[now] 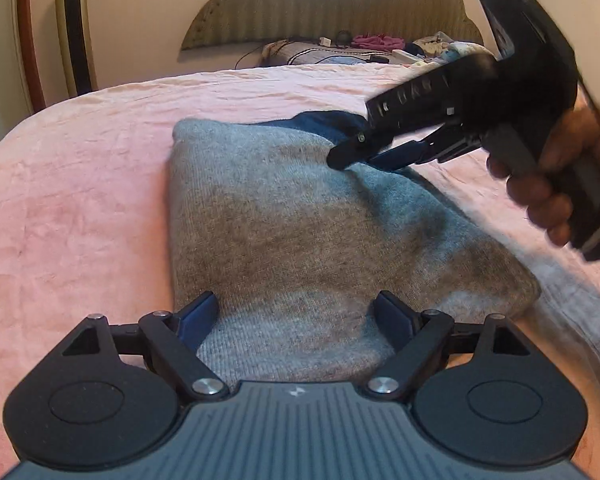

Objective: Fold small clothes

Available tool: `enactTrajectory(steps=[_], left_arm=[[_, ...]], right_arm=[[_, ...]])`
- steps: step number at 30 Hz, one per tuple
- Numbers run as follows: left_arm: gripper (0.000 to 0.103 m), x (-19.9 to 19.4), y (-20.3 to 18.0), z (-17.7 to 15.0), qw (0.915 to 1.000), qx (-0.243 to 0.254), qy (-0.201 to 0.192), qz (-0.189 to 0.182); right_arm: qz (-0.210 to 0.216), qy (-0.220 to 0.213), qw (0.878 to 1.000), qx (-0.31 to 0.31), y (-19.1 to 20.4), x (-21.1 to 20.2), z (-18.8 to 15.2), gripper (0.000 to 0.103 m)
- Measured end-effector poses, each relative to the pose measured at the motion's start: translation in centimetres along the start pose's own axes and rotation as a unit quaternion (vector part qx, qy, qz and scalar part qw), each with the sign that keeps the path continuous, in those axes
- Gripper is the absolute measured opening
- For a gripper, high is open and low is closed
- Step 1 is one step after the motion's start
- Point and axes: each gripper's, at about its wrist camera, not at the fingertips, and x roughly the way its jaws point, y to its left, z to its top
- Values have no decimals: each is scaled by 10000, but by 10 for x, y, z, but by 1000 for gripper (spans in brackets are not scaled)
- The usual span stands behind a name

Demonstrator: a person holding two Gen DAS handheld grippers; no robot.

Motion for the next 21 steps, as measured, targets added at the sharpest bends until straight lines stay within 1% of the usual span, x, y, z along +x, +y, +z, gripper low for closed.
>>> enactTrajectory(steps=[1,2,3,4,6,7,8,9,10,11,12,13,14,16,19,20,21], left_arm=[[87,0,2,1,10000,-29,30,-20],[87,0,2,1,10000,-39,52,-30],[87,0,2,2,10000,-26,58,-21],[87,0,2,1,10000,4,57,-4],[87,2,0,0,10000,37,37,13],[87,2,-1,0,10000,28,25,18],[87,3,-1,1,10000,35,21,25],[88,3,-2,1,10000,43,18,32],[88,1,-3,0,10000,47,14,35],[88,0,-5,-1,10000,52,12,32],[88,-1,-4,-1,10000,57,9,19],[88,-1,-4,-2,10000,65,-3,-1],[88,-1,-3,-2,10000,79,-15,-12],[88,-1,-3,-4,9999,100,-36,-15],[88,-3,-2,-2,9999,98,-38,-5],[87,-6,-1,-1,10000,59,-31,-8],[87,-12,2,0,10000,-33,-49,-19]], right_arm=[[42,14,9999,91,-3,-2,0,50],[-17,25,9998,211,-3,-6,2,49],[-150,-8,9996,239,0,-11,5,49],[-350,-114,9992,162,7,-17,7,51],[-701,-434,9963,-235,25,-27,10,53],[-707,-515,9955,-371,34,-29,10,54],[-593,-536,9955,-503,41,-29,11,56],[-442,-479,9960,-609,47,-24,11,64],[-365,-385,9962,-686,50,-18,10,68],[-391,-203,9962,-749,51,-8,9,72],[-566,79,9951,-809,49,6,6,73],[-820,229,9914,-993,44,18,1,73],[-743,22,9898,-1216,38,19,-3,81],[-613,-43,9926,-1049,31,17,-2,82],[-801,17,9916,-1017,43,11,3,79],[-752,-47,9937,-836,43,3,4,76],[-613,-131,9962,-607,40,-6,5,74]])
